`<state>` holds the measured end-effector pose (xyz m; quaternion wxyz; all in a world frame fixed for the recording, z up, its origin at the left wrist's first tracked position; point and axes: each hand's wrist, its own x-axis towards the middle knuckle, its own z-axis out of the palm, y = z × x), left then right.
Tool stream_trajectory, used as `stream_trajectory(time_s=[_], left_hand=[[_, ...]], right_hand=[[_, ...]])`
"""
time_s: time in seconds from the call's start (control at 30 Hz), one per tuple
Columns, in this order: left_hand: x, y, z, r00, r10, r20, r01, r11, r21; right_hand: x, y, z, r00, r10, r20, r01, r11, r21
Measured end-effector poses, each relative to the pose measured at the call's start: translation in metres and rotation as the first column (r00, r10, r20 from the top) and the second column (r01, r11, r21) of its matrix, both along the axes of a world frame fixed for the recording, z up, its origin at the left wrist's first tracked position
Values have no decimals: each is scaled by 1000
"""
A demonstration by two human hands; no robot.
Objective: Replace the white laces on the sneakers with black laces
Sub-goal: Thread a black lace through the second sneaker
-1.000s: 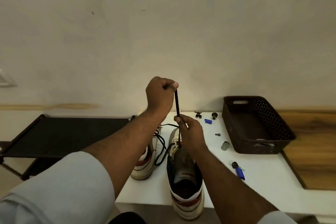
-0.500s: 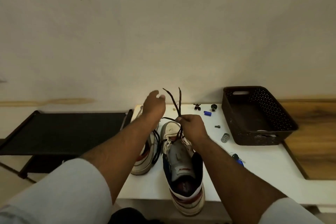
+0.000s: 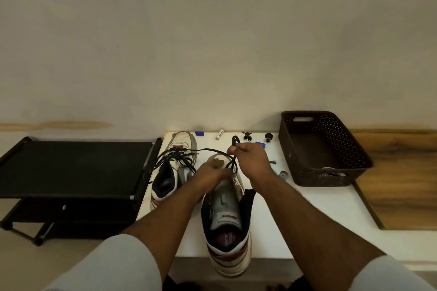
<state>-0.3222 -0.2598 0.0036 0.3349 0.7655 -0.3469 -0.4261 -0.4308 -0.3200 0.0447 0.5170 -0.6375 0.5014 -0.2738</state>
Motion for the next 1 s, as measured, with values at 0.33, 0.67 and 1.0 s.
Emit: stream_trajectory(time_s=[0.33,0.67,1.0], left_hand=[[-6,-19,-38,980,15,200,-25,999,48],[-19,-5,8,816,-121,566,61,990,124],[-16,-14,98,877,384,290,-48,669,-742]], right_hand=[[7,8,35,983,-4,184,33,988,-153],[23,-17,134,920,15,391,107,952,-288],[24,-15,136,929,76,363,30,960,-279]])
